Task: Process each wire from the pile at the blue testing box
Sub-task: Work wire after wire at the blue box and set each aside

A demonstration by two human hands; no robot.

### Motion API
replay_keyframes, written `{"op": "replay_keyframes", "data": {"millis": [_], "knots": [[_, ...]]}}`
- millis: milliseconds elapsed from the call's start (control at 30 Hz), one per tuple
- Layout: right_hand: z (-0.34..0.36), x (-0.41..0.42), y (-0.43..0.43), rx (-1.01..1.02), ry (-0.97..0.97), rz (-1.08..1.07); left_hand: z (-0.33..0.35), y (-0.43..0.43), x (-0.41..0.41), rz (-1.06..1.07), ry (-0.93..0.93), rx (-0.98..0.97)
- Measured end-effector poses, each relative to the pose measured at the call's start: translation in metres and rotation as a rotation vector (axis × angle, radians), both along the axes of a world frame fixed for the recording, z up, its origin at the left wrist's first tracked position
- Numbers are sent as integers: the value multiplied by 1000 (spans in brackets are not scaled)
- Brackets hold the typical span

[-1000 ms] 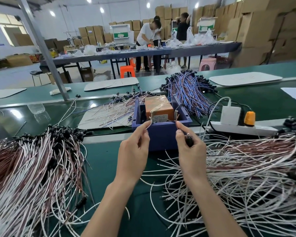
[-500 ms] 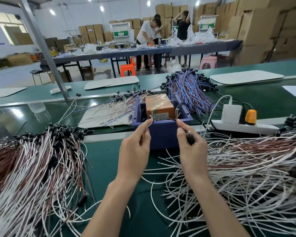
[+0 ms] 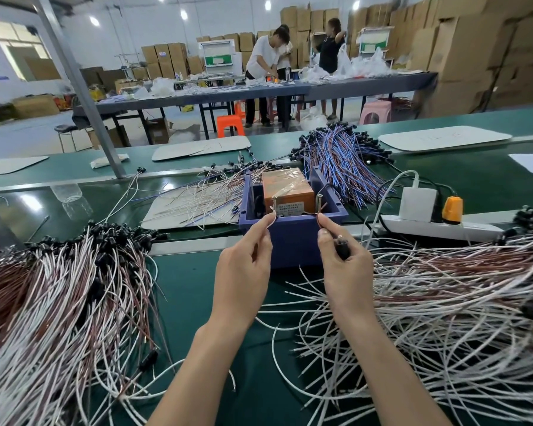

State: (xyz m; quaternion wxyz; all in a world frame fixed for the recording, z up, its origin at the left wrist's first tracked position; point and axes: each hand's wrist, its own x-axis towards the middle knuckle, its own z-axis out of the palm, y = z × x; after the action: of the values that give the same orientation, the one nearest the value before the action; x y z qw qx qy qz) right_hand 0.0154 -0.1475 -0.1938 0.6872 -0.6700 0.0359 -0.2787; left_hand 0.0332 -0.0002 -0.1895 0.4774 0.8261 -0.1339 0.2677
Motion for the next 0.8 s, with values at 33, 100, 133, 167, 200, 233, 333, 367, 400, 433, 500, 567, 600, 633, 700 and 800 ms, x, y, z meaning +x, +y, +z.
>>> {"op": "replay_keyframes", "data": {"millis": [33, 100, 133, 167, 200, 233, 333, 367, 400, 433, 500, 567, 600, 633, 700, 800], "knots": [[0, 0, 0, 3, 2, 2, 0, 0, 0, 0, -2, 2], [1, 0, 1, 13, -1, -10, 1, 0, -1, 12, -16, 8], [2, -1, 1, 20, -3, -29, 1, 0, -2, 26, -34, 3], [2, -1, 1, 35, -4, -52, 1, 0, -3, 44, -59, -14], [2, -1, 1, 62, -6, -74, 2, 1, -5, 60, -88, -41], [2, -3, 0, 98, -12, -92, 2, 1, -7, 69, -117, -69], [3, -8, 1, 114, -56, -103, 3, -1, -10, 42, -141, -98], [3, -10, 3, 89, -59, -87, 3, -2, -10, 32, -119, -86], [3, -10, 5, 67, -50, -71, 2, -3, -9, 31, -98, -68], [2, -10, 6, 50, -31, -66, 2, -4, -7, 40, -83, -50], [1, -6, 5, 41, 14, -84, 1, -5, -5, 75, -63, -40], [0, -2, 3, 54, 42, -108, 2, -4, -4, 102, -46, -64], [0, -1, 2, 58, 47, -116, 3, -4, -3, 111, -42, -73], [0, 0, 2, 58, 48, -121, 4, -4, -3, 119, -40, -73], [0, 0, 3, 54, 42, -125, 5, -5, -3, 131, -38, -55], [1, 0, 3, 69, 45, -128, 5, -8, -3, 151, -35, -27]]}}
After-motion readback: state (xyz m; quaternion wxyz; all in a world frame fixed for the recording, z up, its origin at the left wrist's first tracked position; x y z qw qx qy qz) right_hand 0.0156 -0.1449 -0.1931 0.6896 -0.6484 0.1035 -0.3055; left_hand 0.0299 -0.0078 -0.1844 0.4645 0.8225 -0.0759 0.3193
